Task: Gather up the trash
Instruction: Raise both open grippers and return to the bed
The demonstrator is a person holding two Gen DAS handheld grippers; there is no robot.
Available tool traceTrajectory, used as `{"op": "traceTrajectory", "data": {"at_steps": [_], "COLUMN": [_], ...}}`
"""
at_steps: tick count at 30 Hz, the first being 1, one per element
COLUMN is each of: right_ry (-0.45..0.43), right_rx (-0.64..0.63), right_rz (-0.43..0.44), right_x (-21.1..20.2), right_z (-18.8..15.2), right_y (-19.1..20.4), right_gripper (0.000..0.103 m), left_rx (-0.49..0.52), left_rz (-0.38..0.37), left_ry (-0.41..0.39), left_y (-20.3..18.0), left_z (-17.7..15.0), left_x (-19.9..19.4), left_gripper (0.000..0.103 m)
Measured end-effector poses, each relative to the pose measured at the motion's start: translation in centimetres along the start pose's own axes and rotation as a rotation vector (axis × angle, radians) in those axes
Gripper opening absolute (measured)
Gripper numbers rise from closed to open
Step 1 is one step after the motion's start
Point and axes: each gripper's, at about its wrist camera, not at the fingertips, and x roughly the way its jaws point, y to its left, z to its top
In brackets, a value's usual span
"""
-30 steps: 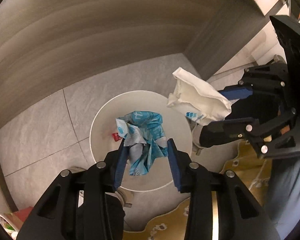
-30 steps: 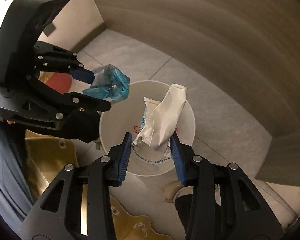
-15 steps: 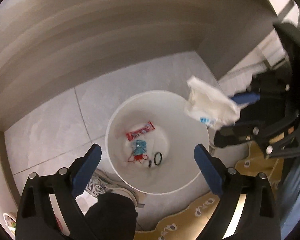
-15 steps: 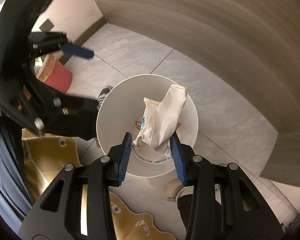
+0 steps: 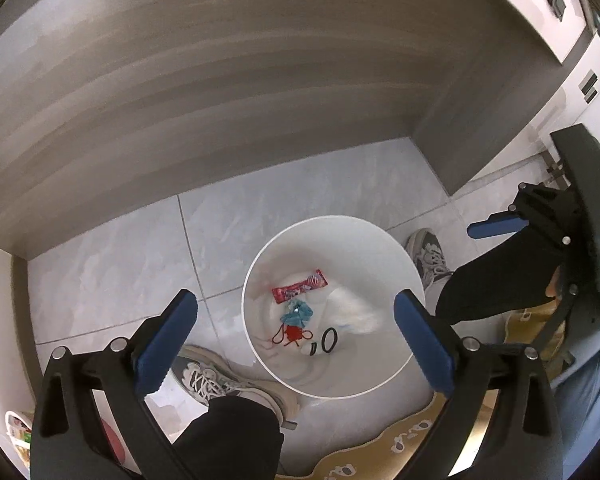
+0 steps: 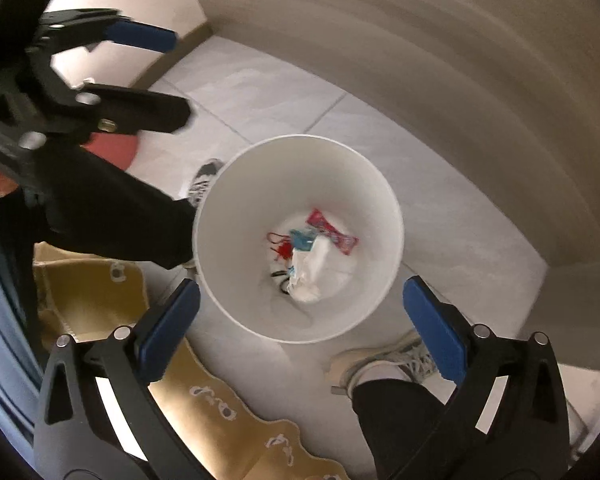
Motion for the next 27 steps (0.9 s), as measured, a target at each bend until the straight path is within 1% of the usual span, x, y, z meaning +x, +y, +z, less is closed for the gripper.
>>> {"op": "traceTrajectory", "data": {"at_steps": [3,5,9,12,14,17,19,21,23,27], "right_ry": [-0.004,-0.030,-0.108,-0.182,-0.232,-0.295,-0.334,-0.378,-0.433,-0.538], "right_rx": [0.041,0.060,0.065,0.060,0.076,0.106,0.131,0.159,0.172,0.173], "right_rz": [-0.029,-0.045,-0.070,-0.082,-0.073,-0.089,-0.088,-0.058,-0.050,-0.119], "right_x": [-0.7,-1.8,-4.6,-8.0,-10.7,-15.3,-18.7,-22.4,-26.4,-33.4], "right_z": [-0.5,-0.7,-0.9,-1.1,-1.2,-1.0,-0.6,-0.3,0.0,1.2], "right_y": [-0.6,-0.8,-0.6,0.4,0.6,0.6,0.3,-0.5,-1.2,-2.0], "right_gripper": [0.098,0.098,0.098,0.098,0.098,0.098,0.098,0.098,0.098,0.098], "left_rx": [0.008,0.009,-0.007,-0.029,-0.025,-0.010,0.007,0.020,0.026,0.038], "left_rz": [-0.006,-0.010,-0.019,-0.001,-0.013,-0.014,0.001,0.019,0.041,0.052], "left_ry": [-0.034,-0.056,-0.111,-0.165,-0.224,-0.295,-0.337,-0.373,-0.403,-0.462], "left_y": [-0.4,-0.7,-0.9,-1.6,-2.4,-4.0,-4.9,-5.7,-6.3,-7.2], "left_z": [-0.2,-0.3,-0.4,-0.2,0.1,1.0,2.0,3.4,4.8,8.1], "left_x": [-1.1,-2.1,-4.7,-7.9,-10.8,-15.2,-18.0,-20.7,-23.0,-26.4], "left_gripper": [0.097,0.097,0.097,0.097,0.097,0.097,0.097,0.097,0.097,0.097]}}
